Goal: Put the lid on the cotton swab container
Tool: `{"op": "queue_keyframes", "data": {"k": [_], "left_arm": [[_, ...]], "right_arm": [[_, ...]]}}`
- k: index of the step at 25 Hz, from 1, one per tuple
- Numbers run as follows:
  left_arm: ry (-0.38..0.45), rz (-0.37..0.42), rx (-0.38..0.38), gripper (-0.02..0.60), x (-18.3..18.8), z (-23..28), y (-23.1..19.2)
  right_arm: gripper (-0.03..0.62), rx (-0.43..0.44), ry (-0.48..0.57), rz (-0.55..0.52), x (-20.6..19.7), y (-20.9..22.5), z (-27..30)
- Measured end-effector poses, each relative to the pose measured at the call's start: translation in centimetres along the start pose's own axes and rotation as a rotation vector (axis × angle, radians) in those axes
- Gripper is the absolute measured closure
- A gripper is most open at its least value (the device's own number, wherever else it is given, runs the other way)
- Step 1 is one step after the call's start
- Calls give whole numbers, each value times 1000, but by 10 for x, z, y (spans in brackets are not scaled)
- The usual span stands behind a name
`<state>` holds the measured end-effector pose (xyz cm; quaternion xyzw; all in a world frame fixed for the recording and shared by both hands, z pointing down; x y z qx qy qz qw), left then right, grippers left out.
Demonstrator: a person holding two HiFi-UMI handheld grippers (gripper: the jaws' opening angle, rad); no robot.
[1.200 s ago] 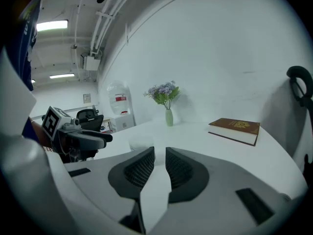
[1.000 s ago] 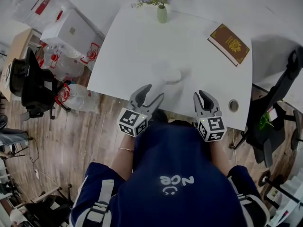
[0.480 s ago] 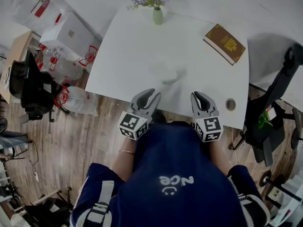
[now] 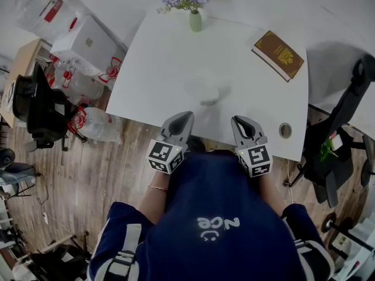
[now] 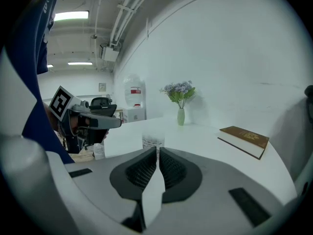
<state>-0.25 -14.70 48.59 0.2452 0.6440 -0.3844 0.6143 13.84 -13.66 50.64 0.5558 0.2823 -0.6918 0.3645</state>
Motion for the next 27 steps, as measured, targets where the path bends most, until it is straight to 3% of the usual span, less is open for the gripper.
{"op": "queue_keyframes", "data": {"k": [17, 27], "left_arm": [[-28, 39, -34, 561, -2, 5, 5], [-13, 24, -2, 561, 1, 0, -1]], "right_arm": [[542, -86, 19, 51, -1, 22, -2], [542, -98, 34, 57, 0, 22, -4]]}}
Point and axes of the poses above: the fingertips, and each gripper's own axes: z forward along the fingers, y to its right, x out of its top, the point moved 1 cm from there along -z, backward along the fingers, and after that the axes turned 9 degrees about y, right-handed, at the moved point
